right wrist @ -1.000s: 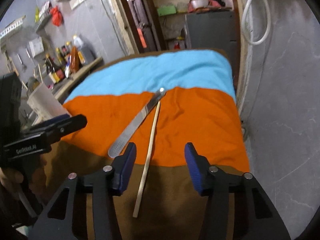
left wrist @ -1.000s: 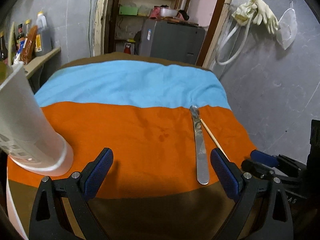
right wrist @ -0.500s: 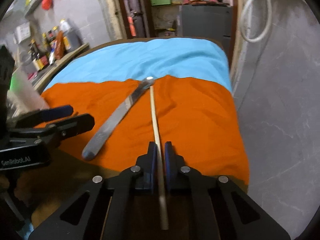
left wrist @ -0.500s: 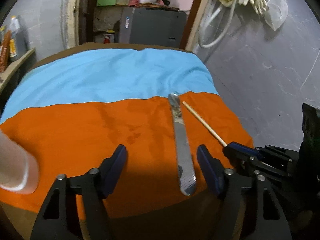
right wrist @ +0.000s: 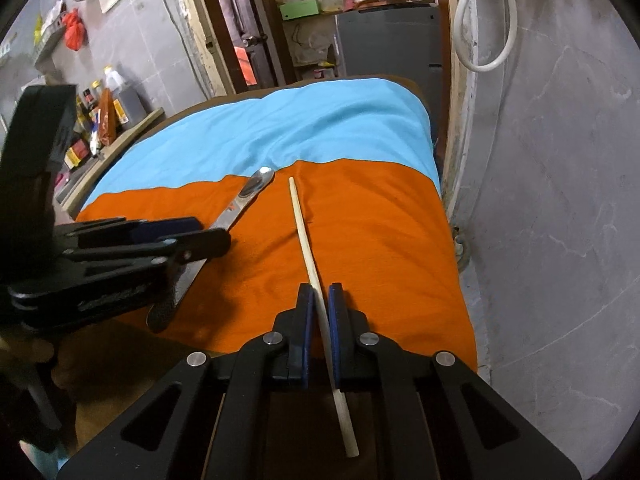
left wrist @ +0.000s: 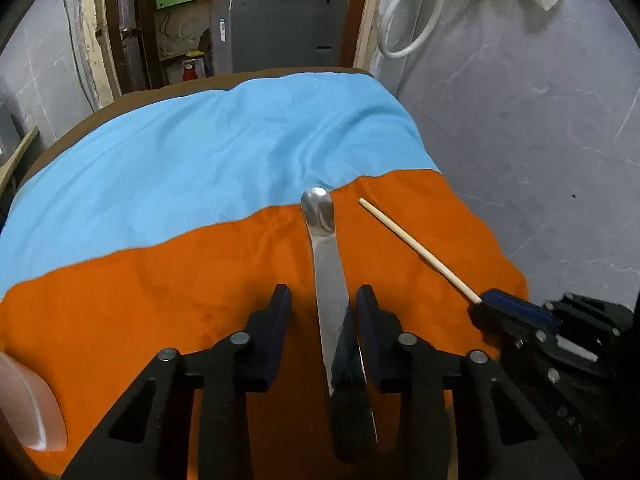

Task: Organize utensils
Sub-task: 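Close the left tool on the steel knife while the right tool closes on the chopstick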

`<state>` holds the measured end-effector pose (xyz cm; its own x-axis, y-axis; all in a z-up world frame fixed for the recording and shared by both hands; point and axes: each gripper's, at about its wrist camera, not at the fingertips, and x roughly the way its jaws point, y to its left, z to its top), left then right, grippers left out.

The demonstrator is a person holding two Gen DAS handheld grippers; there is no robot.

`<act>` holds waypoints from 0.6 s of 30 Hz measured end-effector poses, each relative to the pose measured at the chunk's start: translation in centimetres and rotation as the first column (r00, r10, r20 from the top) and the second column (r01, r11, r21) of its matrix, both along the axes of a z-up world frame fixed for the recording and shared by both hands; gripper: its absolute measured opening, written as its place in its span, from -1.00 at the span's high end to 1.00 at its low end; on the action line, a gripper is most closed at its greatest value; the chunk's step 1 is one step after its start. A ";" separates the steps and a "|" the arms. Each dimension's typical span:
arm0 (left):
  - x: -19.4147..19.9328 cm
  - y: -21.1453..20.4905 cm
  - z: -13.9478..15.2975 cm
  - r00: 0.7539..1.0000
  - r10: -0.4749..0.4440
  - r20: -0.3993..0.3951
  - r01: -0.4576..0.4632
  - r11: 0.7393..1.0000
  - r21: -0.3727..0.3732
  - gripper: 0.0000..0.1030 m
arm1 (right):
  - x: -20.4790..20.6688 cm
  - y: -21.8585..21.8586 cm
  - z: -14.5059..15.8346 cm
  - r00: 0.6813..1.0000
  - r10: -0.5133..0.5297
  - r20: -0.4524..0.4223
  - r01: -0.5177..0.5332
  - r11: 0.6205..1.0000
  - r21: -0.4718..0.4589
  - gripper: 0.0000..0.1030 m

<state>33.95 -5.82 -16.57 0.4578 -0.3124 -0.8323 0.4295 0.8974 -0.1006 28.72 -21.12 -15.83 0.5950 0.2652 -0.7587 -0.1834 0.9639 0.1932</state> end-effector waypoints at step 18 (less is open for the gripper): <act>1.0 3.5 0.2 0.995 0.090 -0.052 -0.092 0.995 -0.043 0.76 | 2.1 1.5 -0.1 0.996 0.072 -0.047 -0.076 0.994 -0.078 0.86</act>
